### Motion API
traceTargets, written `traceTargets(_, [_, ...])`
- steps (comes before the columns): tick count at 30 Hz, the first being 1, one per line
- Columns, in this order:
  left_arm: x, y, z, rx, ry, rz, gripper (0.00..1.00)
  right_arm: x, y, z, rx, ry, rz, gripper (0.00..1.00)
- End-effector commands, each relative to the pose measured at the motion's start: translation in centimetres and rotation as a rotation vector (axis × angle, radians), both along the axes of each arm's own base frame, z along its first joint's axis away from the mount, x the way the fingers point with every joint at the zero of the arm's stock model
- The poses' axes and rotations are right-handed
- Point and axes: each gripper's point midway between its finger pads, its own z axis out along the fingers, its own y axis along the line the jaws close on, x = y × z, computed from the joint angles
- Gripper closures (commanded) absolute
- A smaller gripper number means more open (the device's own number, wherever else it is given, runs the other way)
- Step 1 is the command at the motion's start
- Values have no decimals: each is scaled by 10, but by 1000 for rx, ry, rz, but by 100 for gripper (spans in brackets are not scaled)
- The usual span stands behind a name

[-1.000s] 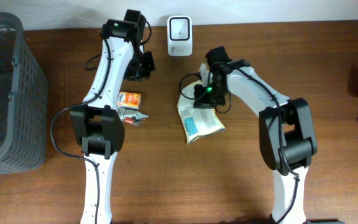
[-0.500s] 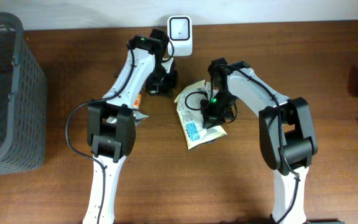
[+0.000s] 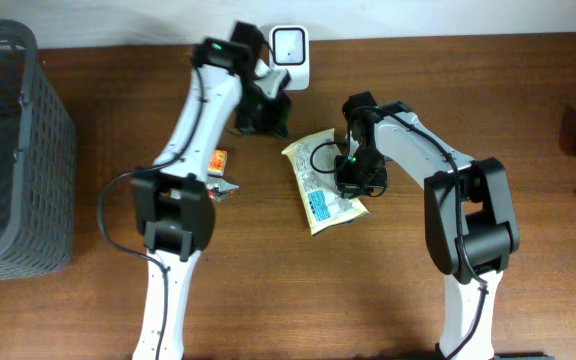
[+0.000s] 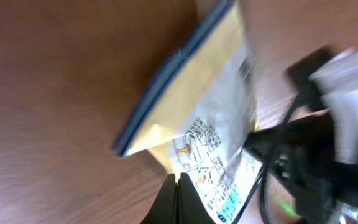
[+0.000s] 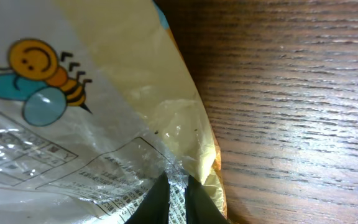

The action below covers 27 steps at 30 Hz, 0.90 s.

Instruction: Scan the item barcode

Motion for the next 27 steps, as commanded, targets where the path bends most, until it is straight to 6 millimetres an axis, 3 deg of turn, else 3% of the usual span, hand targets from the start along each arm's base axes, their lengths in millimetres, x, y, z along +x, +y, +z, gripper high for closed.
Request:
traceTargets(1, [-29, -27, -48, 26, 92, -33, 100, -5, -26, -28, -120, 29, -7, 89])
traceTargets(3, [-29, -16, -76, 93, 80, -28, 100, -5, -26, -28, -120, 30, -7, 89])
traceTargets(5, [-11, 39, -94, 417, 2, 96, 100, -5, -28, -28, -126, 31, -6, 89])
traceTargets(6, [-1, 69, -86, 585, -61, 154, 100, -4, -28, -27, -128, 25, -6, 90])
traceTargets(8, [16, 103, -53, 743, -141, 276, 100, 13, -27, -14, -134, -25, 26, 91])
traceTargets(9, [29, 109, -20, 723, -182, 330, 100, 28, -36, 5, -199, -65, 29, 90])
traceTargets(10, [37, 113, 13, 677, -210, 403, 100, 39, -42, 26, -242, -92, 36, 81])
traceTargets(11, [39, 110, 34, 599, -214, 427, 100, 45, -43, 47, -251, -106, 54, 65])
traceTargets(12, [41, 108, 51, 501, -202, 448, 96, 44, -38, 71, -223, -95, 73, 41])
traceTargets(13, [43, 112, 52, 466, -185, 462, 73, 36, -26, 79, -151, -64, 125, 19])
traceTargets(14, [44, 123, 46, 475, -164, 482, 45, 24, -18, 80, -106, -20, 154, 5])
traceTargets(15, [44, 131, 41, 483, -146, 493, 18, 12, -12, 79, -75, 28, 158, 1])
traceTargets(16, [43, 142, 34, 495, -122, 508, 1, 1, -1, 81, -27, 69, 168, 1])
traceTargets(17, [43, 155, 27, 509, -101, 526, 1, -11, 12, 80, 2, 76, 302, 1])
traceTargets(19, [46, 185, 19, 512, -58, 633, 1, -12, 19, 75, -145, 26, 416, 1])
traceTargets(21, [45, 211, 17, 510, -25, 696, 1, 9, 28, 75, -394, -137, 447, 1])
traceTargets(24, [38, 231, 17, 557, -2, 720, 1, 7, 55, 70, -471, -226, 471, 1])
traceTargets(27, [38, 253, 17, 524, 20, 771, 1, -6, 55, 52, -619, -258, 568, 1])
